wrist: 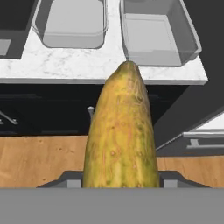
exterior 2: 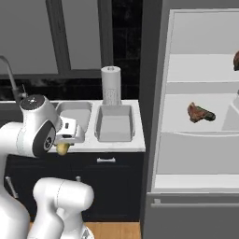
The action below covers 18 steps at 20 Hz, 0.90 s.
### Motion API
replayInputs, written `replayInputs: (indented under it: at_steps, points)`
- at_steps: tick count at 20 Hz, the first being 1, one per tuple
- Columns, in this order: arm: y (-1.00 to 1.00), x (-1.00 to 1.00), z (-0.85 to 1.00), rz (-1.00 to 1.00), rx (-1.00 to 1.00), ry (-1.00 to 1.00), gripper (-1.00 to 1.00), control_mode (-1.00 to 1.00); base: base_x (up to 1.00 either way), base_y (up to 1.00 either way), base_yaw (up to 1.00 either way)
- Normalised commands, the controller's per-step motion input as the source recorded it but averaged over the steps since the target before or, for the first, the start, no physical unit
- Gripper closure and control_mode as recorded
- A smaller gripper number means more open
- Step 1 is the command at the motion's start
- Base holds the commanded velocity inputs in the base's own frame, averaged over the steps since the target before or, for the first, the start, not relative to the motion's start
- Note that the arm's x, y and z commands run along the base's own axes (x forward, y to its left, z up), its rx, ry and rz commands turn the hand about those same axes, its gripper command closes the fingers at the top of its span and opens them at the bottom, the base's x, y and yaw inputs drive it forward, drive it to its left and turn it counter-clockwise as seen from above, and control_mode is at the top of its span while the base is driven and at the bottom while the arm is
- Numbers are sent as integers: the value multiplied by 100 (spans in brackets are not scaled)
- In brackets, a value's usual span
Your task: Place one cucumber and one steak in each tupperware on the nearby counter, to pack two identical lunches.
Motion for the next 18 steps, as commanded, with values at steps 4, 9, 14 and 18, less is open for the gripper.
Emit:
replayInputs:
  at_steps: [4,9,14,18]
  points:
    - [0,0,0,0,0,0,100,100,74,-3,0]
    - [0,0,0,0,0,0,100,100,48,-10,0]
    - [-18,17,0,0,0,0,100,-100,8,-4,0]
    - [-22,40,6,0,0,-8,100,-100,0,0,0]
